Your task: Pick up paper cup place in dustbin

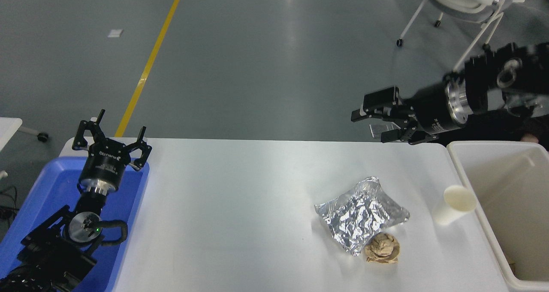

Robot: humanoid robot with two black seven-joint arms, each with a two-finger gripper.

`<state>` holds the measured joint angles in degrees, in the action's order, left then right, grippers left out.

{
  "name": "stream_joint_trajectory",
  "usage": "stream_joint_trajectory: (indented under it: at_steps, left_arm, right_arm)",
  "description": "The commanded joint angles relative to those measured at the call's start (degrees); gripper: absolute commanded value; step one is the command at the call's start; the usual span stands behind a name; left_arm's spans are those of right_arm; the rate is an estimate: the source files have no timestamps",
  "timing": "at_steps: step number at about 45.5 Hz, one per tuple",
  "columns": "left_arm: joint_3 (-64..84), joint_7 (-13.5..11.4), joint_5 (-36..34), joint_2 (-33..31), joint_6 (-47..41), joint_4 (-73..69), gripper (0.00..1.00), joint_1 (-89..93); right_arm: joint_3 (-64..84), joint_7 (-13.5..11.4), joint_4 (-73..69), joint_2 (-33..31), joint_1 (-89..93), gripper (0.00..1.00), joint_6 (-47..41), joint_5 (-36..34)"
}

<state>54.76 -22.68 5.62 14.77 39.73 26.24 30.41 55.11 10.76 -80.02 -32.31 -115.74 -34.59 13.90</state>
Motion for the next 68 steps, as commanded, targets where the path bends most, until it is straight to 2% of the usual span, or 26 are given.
stream_joint_trajectory:
  at_steps: [1,9,15,40,68]
  left_arm:
    - [-0.01,0.09,0.00,0.00,0.00,0.04,1.00,0.00]
    - [-0.01,0.09,0.00,0.00,0.00,0.03,1.00,0.00]
    - [-0.01,0.09,0.00,0.00,-0.09,-0.05,1.00,0.00]
    - [-0.01,-0.08,0.00,-0.09,-0.09,-0.05,1.00,-0.09]
    - [0.08,-0.08,0.00,-0.09,-0.18,-0.05,1.00,0.00]
  right_arm:
    - [20.56,0.05,-11.91,8.22,-18.55,1.00,-4.78,-10.02]
    - [22.50,0.67,-17.53,11.74,-26.46,1.00,-8.20,-17.76]
    - [23.73,0.67,-19.38,15.52,-30.86,1.00,-10.41,-20.67]
    - [23.47,0.67,-19.98,16.58,-34.38,1.00,-10.41,-20.05]
    - [21.36,0.67,-8.93,17.55,-19.18,1.00,-8.13,-18.56]
